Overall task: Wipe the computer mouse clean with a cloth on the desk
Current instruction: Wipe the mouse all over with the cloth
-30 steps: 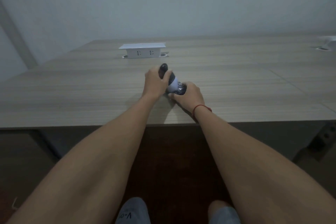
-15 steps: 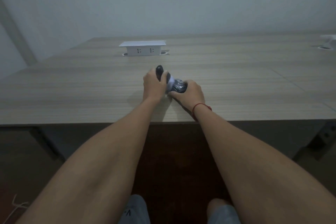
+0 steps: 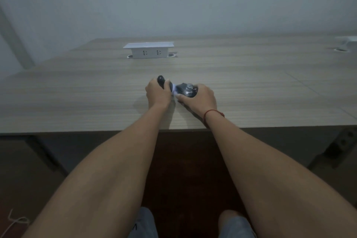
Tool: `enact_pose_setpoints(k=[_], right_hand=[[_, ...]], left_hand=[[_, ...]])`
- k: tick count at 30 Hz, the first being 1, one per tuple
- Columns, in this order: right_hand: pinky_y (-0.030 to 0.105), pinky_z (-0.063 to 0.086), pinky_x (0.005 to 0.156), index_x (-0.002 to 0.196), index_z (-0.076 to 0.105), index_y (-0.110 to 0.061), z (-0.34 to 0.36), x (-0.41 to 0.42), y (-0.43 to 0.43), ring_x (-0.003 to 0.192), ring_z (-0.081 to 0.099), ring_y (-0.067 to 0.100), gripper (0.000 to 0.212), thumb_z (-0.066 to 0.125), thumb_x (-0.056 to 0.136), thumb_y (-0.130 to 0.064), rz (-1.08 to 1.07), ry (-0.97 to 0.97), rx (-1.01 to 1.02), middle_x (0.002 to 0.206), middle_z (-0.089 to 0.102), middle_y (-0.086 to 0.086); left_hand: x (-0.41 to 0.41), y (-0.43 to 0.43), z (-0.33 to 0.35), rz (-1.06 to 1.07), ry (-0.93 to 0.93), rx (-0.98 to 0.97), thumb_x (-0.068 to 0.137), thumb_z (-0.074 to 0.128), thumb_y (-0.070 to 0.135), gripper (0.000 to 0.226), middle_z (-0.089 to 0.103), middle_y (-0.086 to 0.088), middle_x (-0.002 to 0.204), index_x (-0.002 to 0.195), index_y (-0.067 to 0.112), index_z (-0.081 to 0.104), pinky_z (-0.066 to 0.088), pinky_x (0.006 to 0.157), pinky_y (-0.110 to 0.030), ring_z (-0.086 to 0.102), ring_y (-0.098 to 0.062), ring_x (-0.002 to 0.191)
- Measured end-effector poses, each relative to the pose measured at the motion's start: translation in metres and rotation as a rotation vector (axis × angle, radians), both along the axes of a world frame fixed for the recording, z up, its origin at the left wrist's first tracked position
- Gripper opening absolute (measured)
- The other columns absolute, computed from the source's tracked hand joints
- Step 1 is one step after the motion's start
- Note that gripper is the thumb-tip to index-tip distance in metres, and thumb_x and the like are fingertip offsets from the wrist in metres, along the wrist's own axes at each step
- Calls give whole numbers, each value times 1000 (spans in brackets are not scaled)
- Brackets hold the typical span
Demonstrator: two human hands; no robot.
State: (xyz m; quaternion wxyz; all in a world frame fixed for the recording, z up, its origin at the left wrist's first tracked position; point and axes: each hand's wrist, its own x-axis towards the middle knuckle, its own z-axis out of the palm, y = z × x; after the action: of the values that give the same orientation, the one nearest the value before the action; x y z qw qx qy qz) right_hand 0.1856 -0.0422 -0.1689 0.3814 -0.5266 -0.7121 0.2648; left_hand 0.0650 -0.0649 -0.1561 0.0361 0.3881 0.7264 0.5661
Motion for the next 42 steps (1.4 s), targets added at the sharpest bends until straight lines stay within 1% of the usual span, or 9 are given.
enact_pose_setpoints(k=[4,7,11,18,26,31,35,39,42], right_hand=[[31,47,74,90,62,-17,3,1,5,87,63,23,41,54,88,-58,-51,94,-50,88,62,-1],[30,38,74,100,68,-14,4,-3,8,83,56,24,45,47,94,-52,-60,50,-47,86,60,2],[30,40,76,101,68,-15,1,-6,11,81,55,23,40,53,91,-51,-78,-6,-44,84,59,1],[35,46,87,99,67,-14,4,-8,10,96,63,32,41,54,88,-51,-117,17,-69,99,68,9],[39,52,85,92,69,-17,-2,-9,16,85,65,26,40,55,86,-55,-87,25,-49,87,70,3],[35,49,84,98,69,-17,0,-11,16,88,64,27,44,53,86,-56,-111,-6,-37,89,68,4],[36,46,87,103,68,-15,2,-10,15,97,63,31,45,52,86,-54,-121,-13,-49,101,70,9],[38,50,89,103,68,-16,2,-8,14,90,62,27,44,55,83,-54,-92,29,-52,95,68,4],[43,52,90,104,67,-18,1,-6,14,94,65,29,44,56,81,-54,-65,37,-53,100,71,5]], left_hand=[[-4,3,-1,14,-54,-7,94,57,26,29,65,-18,106,103,-1,63,47,80,-33,63,-30,98],[-7,2,-3,-5,-73,-3,94,56,27,29,66,-17,104,103,0,63,48,78,-31,63,-28,95],[-6,-2,-3,-65,-97,23,93,58,29,32,67,-15,96,100,-1,65,46,73,-28,61,-23,86],[-9,-7,-9,-160,-259,42,82,65,35,26,73,-13,81,81,9,70,60,74,-45,72,-29,77],[-1,11,-1,-15,-260,32,91,62,30,35,67,-15,108,108,-1,62,52,81,-31,65,-26,98],[-7,8,-4,-94,-279,12,90,61,35,35,71,-13,98,101,2,67,58,81,-36,69,-26,90],[-12,-2,-7,-207,-349,39,86,69,25,19,73,-16,90,88,6,70,61,64,-31,72,-25,79],[-11,1,-8,-170,-386,70,81,73,24,29,73,-15,92,96,0,70,62,74,-39,73,-26,83],[-8,7,-6,-39,-337,85,83,72,24,28,72,-14,96,98,0,68,57,78,-30,70,-24,88]])
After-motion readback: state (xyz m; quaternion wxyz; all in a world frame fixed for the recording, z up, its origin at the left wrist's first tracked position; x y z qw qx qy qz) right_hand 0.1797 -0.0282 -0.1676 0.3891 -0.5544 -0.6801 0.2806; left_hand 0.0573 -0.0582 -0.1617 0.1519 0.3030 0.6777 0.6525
